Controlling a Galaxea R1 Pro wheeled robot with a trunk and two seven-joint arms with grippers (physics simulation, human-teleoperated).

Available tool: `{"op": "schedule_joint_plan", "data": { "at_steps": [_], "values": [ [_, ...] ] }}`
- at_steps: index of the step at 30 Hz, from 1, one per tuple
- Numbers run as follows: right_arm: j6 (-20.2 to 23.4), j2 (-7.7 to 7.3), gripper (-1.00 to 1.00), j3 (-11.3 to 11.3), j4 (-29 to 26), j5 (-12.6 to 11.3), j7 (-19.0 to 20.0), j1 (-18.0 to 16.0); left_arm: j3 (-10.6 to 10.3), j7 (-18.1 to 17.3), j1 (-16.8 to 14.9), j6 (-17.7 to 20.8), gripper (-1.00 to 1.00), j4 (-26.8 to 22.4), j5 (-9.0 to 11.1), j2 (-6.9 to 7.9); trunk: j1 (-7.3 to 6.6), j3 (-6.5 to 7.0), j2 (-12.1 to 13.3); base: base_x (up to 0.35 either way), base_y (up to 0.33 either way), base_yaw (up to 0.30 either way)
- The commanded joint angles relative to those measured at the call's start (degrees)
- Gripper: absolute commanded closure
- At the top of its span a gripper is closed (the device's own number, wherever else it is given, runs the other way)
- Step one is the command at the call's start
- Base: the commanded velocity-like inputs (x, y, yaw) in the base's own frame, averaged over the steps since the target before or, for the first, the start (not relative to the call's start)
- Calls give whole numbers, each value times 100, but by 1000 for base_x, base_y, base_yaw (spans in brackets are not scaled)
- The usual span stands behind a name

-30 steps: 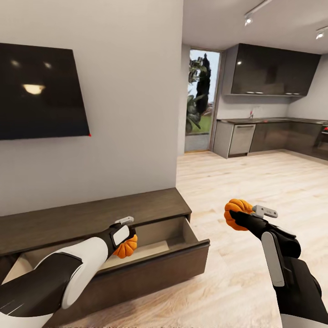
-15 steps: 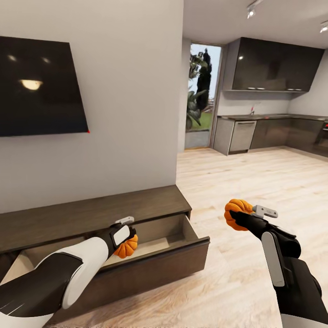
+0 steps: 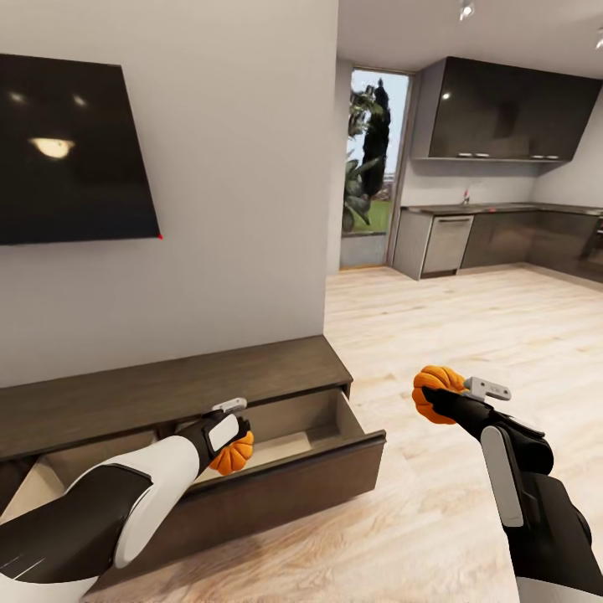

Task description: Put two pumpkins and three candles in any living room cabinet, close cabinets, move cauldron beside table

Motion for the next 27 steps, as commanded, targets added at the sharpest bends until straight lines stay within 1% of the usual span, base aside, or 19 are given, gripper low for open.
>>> {"op": "schedule_joint_plan", "data": {
  "at_steps": [1, 14, 20, 22, 23, 24, 25, 27],
  "values": [
    [22, -2, 100, 4, -6, -64, -58, -4, -52, 31, -1, 37, 100, -14, 32, 0, -1, -10, -3, 0, 0, 0],
    [22, -4, 100, 4, -6, -64, -61, -4, -52, 30, 0, 28, 100, -14, 31, 0, -1, -17, -3, 0, 0, 0],
    [22, 2, 100, 4, 1, -64, -63, -4, -73, 17, 0, 58, 100, -49, 15, 23, -1, -17, -3, 0, 0, 0],
    [22, 4, 100, 4, 5, -65, -64, -4, -89, 16, 0, 150, 100, -61, 15, 25, -1, -17, -3, 0, 0, 0],
    [22, 4, 100, 4, 8, -69, -62, -4, -90, 16, 0, 296, 100, -69, 15, 28, -1, -17, -3, 0, 0, 0],
    [22, 5, 100, 4, 9, -70, -63, -4, -89, 16, 0, 351, 100, -72, 15, 29, -1, -17, -3, 0, 0, 0],
    [22, 5, 100, 4, 10, -71, -64, -4, -88, 15, -1, 518, 100, -112, 15, 33, -1, -17, -3, 0, 0, 0],
    [22, 7, 100, 4, 11, -72, -64, -4, -87, 20, -1, 595, 100, -269, 15, 34, -1, -17, -3, 0, 0, 0]
  ]
}}
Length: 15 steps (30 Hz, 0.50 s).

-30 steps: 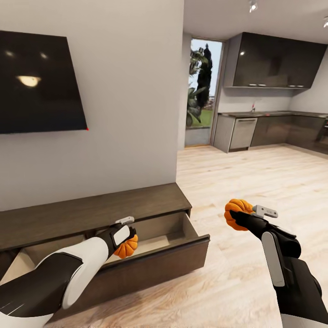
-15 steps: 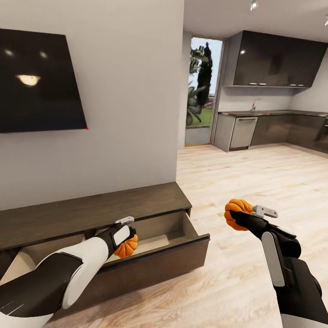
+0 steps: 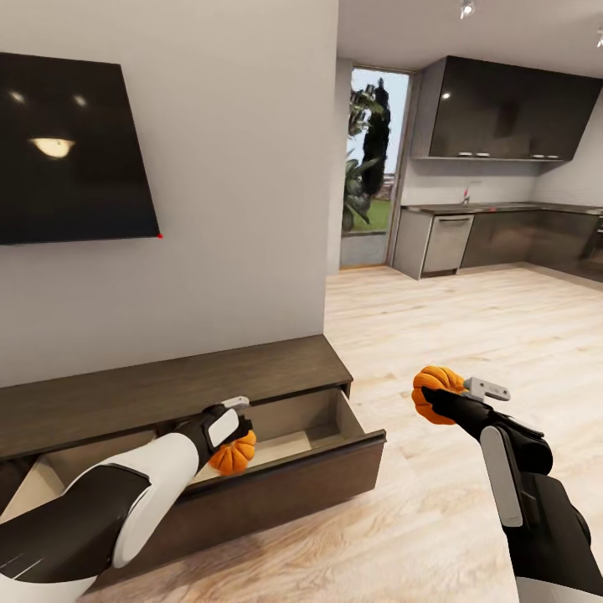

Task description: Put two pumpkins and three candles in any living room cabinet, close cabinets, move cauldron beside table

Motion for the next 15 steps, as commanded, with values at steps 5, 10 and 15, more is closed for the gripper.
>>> {"op": "schedule_joint_plan", "data": {
  "at_steps": [5, 10, 15],
  "values": [
    [23, 2, 100, 4, -6, -63, -60, -4, -38, 53, 2, 89, 100, -222, 45, -2, -1, -6, -3, 0, 0, 0],
    [23, 3, 100, 4, -6, -63, -61, -4, -35, 58, 2, 94, 100, -246, 45, 0, -1, -6, -3, 2, 0, 0],
    [19, 0, 100, 4, -6, -63, -62, -4, -34, 61, 2, 87, 100, -254, 45, -6, -1, -6, -3, 202, 0, 0]
  ]
}}
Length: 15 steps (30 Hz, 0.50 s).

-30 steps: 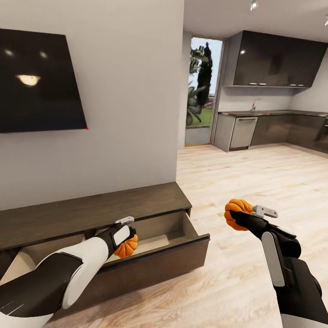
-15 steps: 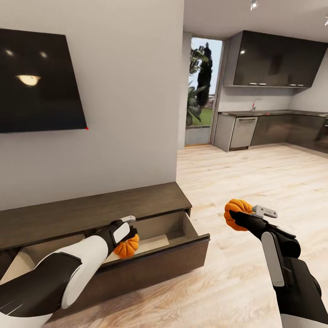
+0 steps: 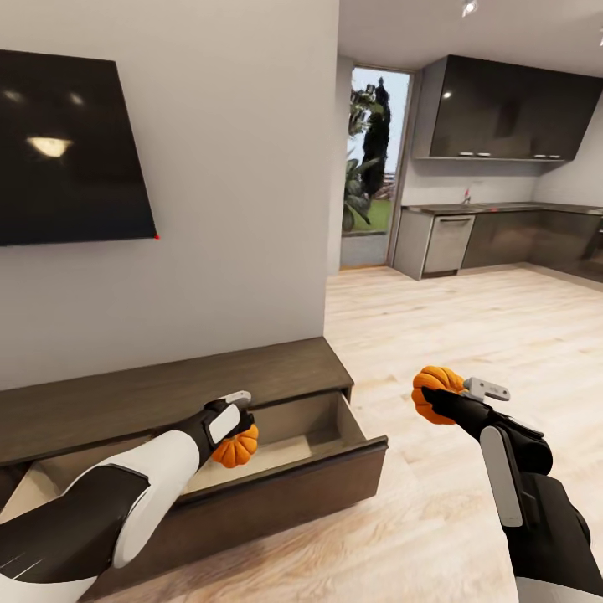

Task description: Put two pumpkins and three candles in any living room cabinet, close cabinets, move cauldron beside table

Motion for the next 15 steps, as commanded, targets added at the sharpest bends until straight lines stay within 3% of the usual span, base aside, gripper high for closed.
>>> {"op": "schedule_joint_plan", "data": {
  "at_steps": [1, 15],
  "values": [
    [21, -3, 100, 4, -6, -63, -60, -4, -50, 36, -3, 30, 100, -12, 45, 1, 2, -6, -3, 211, 0, 0],
    [12, -5, 100, 12, 2, -46, -60, -4, -41, 42, -2, 47, 100, 9, 69, 9, 2, -6, -3, 25, 0, 0]
  ]
}}
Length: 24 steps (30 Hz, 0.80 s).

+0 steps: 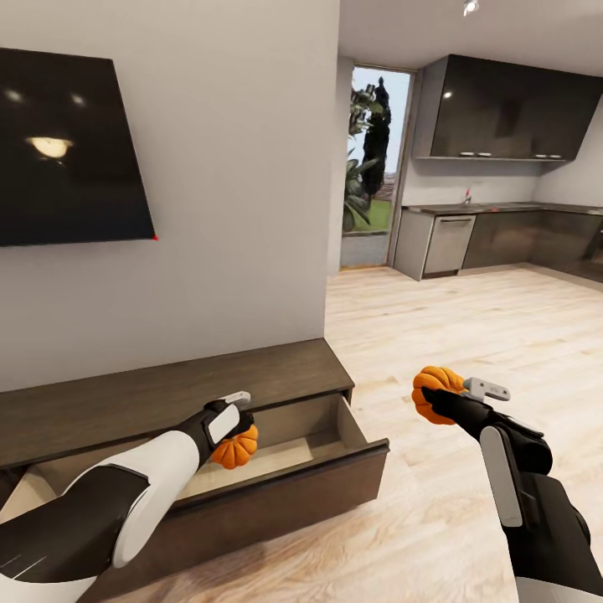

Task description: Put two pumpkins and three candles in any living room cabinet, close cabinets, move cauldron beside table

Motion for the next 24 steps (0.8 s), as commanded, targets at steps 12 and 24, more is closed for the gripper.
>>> {"op": "schedule_joint_plan", "data": {
  "at_steps": [12, 24],
  "values": [
    [19, -1, 100, 5, -6, -61, -52, -4, -36, 50, -1, 26, 100, -13, 68, -4, 175, -149, -324, 0, 0, 0],
    [-10, 6, 100, 5, 31, -56, -59, -4, -26, 98, -1, -25, 100, -44, 52, -7, 285, -239, -524, 0, 0, 0]
  ]
}}
